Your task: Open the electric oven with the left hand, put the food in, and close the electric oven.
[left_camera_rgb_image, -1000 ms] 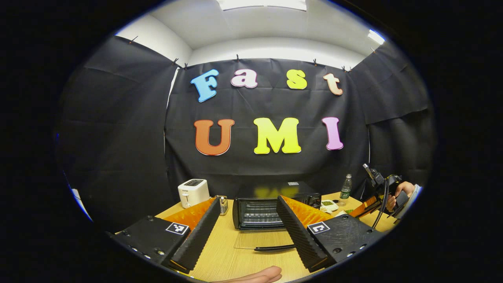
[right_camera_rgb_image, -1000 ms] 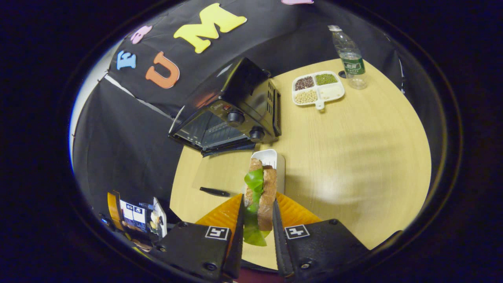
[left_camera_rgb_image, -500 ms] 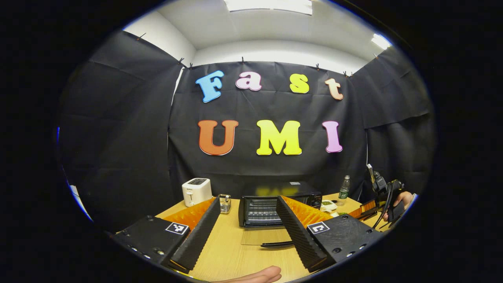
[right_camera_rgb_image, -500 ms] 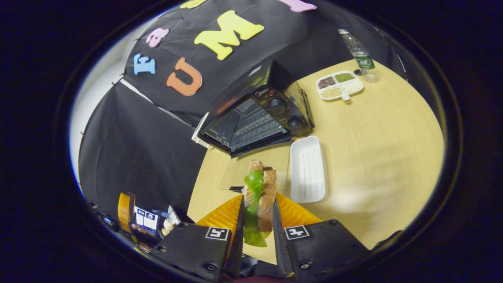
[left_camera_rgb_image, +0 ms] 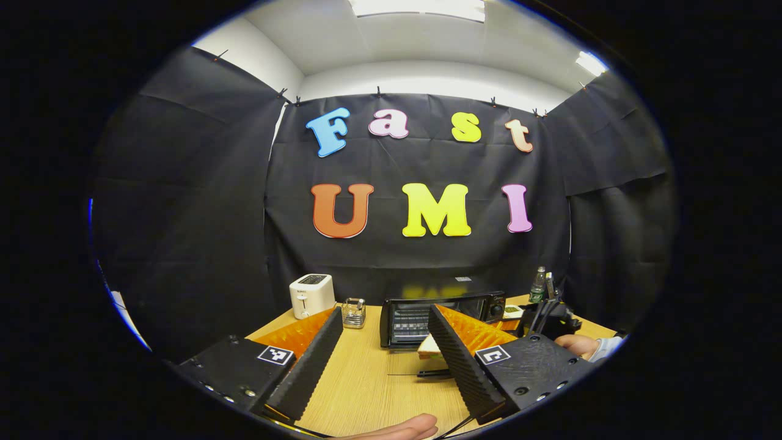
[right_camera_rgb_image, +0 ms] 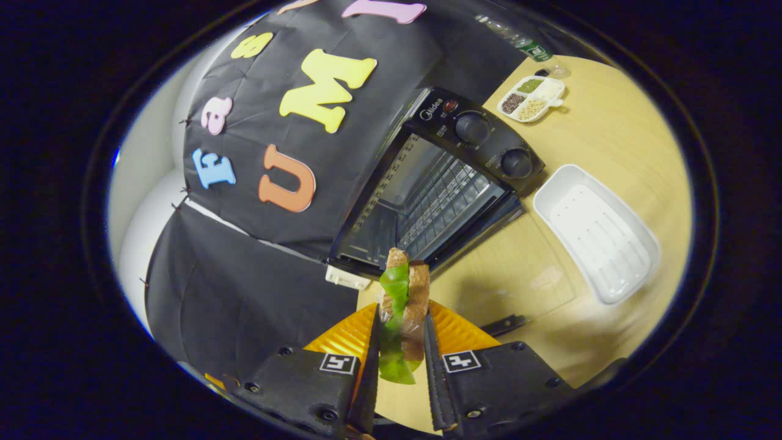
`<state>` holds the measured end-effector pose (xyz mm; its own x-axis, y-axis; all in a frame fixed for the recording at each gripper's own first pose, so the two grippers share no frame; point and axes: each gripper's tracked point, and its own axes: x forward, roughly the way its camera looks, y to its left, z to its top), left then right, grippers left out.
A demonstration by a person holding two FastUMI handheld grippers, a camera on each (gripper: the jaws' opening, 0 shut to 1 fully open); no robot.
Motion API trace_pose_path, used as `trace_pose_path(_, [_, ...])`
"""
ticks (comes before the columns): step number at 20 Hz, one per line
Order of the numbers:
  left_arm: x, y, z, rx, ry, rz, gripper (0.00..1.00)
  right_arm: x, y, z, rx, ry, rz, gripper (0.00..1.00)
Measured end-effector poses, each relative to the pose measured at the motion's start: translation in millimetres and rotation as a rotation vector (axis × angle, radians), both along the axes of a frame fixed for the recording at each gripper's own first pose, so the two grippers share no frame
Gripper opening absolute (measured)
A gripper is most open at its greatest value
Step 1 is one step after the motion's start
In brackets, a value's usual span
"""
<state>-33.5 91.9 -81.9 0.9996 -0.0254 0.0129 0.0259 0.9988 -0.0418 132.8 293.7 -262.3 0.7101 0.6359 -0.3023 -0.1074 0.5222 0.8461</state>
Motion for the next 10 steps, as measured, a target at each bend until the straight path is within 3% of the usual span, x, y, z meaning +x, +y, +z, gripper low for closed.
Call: trace_pose_path(10, [-5, 19, -14, -0.036, 0.017, -0.029, 0.92, 140, 39, 5, 0.131, -0.094, -0.322, 0.38])
